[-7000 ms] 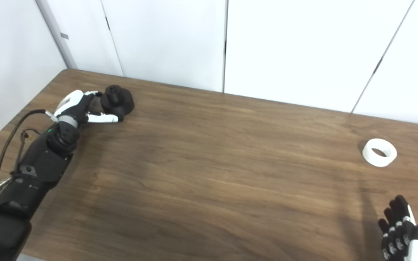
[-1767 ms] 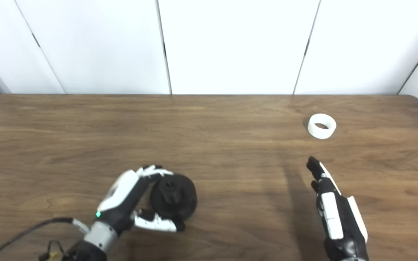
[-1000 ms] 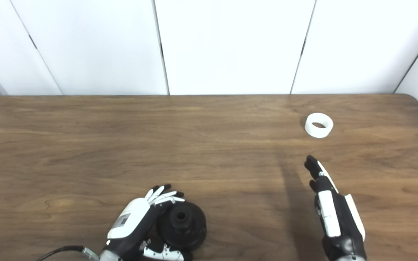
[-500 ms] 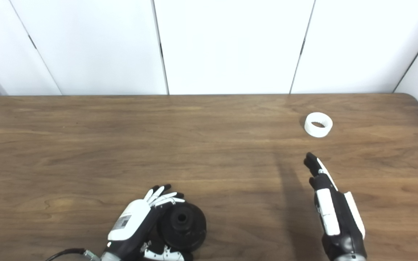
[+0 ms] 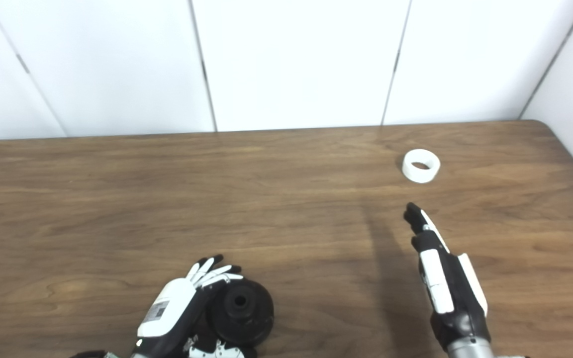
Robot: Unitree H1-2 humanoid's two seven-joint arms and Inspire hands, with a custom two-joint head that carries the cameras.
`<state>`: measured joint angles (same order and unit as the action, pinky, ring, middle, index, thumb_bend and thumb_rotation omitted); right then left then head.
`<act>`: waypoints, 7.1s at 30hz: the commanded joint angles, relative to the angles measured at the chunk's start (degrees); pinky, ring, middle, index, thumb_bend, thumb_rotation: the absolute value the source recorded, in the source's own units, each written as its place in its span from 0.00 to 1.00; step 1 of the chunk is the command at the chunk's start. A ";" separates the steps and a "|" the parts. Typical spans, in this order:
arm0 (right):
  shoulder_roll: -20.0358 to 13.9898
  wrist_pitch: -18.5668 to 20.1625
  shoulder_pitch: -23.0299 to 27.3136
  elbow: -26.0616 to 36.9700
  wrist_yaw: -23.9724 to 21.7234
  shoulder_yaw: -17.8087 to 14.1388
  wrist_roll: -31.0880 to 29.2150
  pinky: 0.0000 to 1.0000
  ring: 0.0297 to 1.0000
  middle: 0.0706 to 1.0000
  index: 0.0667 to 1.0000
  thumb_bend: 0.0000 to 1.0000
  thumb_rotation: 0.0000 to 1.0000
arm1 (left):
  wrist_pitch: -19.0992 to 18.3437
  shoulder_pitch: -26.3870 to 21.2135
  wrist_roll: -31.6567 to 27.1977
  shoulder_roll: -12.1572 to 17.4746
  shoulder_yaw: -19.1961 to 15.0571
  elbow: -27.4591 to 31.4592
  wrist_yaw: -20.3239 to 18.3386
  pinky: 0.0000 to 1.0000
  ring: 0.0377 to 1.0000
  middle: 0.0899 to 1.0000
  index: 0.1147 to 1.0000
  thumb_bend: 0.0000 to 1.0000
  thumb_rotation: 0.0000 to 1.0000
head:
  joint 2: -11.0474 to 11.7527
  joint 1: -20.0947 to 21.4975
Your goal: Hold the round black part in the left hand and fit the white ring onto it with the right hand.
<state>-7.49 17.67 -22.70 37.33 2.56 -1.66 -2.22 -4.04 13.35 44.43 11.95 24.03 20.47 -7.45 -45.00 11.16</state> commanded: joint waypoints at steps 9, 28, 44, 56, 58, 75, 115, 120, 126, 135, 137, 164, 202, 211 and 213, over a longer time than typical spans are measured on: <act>1.76 -0.44 1.47 3.52 0.36 -0.41 0.19 1.00 0.98 0.93 0.95 0.64 1.00 | -0.29 1.17 1.23 0.18 0.51 -2.59 -0.89 1.00 0.98 0.87 0.42 0.52 0.06 | 0.33 1.60; -7.74 9.25 22.80 2.11 -21.21 -8.68 23.82 0.94 0.94 0.92 0.90 0.73 0.27 | 3.59 1.09 1.66 1.52 -0.27 -5.92 2.10 1.00 0.97 0.85 0.42 0.52 0.06 | 5.84 8.31; -20.38 9.03 39.76 -20.51 -27.57 -4.28 40.23 0.90 0.97 0.92 0.87 0.81 0.24 | 5.33 1.68 1.43 1.54 -0.27 -8.22 4.85 1.00 0.96 0.84 0.42 0.52 0.06 | 10.18 8.62; -26.08 7.89 47.69 -34.55 -23.58 2.13 42.61 0.98 1.00 0.97 0.88 0.85 0.26 | 5.95 1.80 1.33 1.46 -0.48 -9.29 5.42 1.00 0.95 0.83 0.42 0.52 0.06 | 11.92 8.99; -26.68 7.69 48.69 -36.31 -23.05 2.94 42.54 0.99 1.00 0.97 0.88 0.85 0.26 | 6.00 1.74 1.37 1.50 -0.46 -9.48 5.48 1.00 0.95 0.83 0.42 0.52 0.06 | 12.07 9.10; -27.90 9.23 55.86 -44.64 -25.84 7.78 46.17 1.00 1.00 0.98 0.85 0.86 0.26 | 6.34 1.78 1.39 1.66 -0.86 -9.77 5.83 1.00 0.95 0.83 0.42 0.52 0.06 | 12.48 9.07; -29.55 8.41 56.88 -52.47 -28.82 17.49 50.24 1.00 1.00 1.00 0.84 0.88 0.33 | 5.41 3.28 2.67 0.41 -0.05 -6.51 5.42 1.00 0.94 0.82 0.42 0.52 0.06 | 11.40 5.44; -29.32 8.43 57.17 -53.08 -27.89 17.71 49.88 1.00 1.00 0.99 0.83 0.86 0.33 | 5.00 3.41 2.58 0.38 -0.07 -6.02 4.98 1.00 0.95 0.82 0.42 0.52 0.06 | 11.16 5.50; -28.93 6.50 57.05 -53.72 -24.77 17.32 48.96 0.98 1.00 0.96 0.78 0.84 0.29 | 4.87 3.47 3.10 0.33 0.01 -5.72 4.96 1.00 0.95 0.82 0.42 0.52 0.06 | 11.08 5.36; -28.85 5.97 56.81 -53.43 -23.25 17.22 47.95 1.00 0.98 0.94 0.73 0.82 0.25 | 5.47 3.37 2.89 0.40 0.11 -5.92 5.31 1.00 0.95 0.82 0.42 0.52 0.07 | 10.80 5.50; -28.89 5.83 56.67 -53.41 -23.08 17.27 47.86 1.00 0.97 0.94 0.73 0.82 0.24 | 5.20 3.39 2.98 0.36 0.15 -5.69 5.04 1.00 0.95 0.82 0.42 0.52 0.07 | 10.75 5.52; -28.91 2.80 56.75 -54.35 -21.76 17.95 46.05 0.90 0.92 0.84 0.45 0.52 0.13 | 4.92 2.93 4.33 -0.66 0.54 -5.66 5.31 1.00 0.94 0.81 0.42 0.52 0.06 | 10.83 4.61; -30.16 1.21 49.93 -12.41 -39.11 18.04 45.42 1.00 0.94 0.82 0.45 0.52 0.13 | 0.44 1.93 7.10 -2.54 3.89 -3.77 3.71 1.00 0.96 0.82 0.42 0.52 0.06 | 5.18 -3.69; -26.30 2.18 48.13 3.75 -51.04 20.44 46.79 1.00 0.92 0.80 0.45 0.52 0.14 | -1.58 1.75 9.40 -3.38 5.52 -2.50 3.26 1.00 0.96 0.84 0.42 0.52 0.06 | 2.58 -5.73; -25.24 2.38 47.99 6.26 -53.15 20.40 46.72 1.00 0.92 0.80 0.45 0.52 0.14 | -2.05 1.48 9.59 -3.54 5.69 -2.34 3.07 1.00 0.96 0.84 0.42 0.52 0.06 | 2.13 -5.80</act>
<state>-32.49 19.68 23.48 41.47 -50.14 19.54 44.10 -5.44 14.48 51.45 8.87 28.09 18.74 -1.06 -42.80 5.36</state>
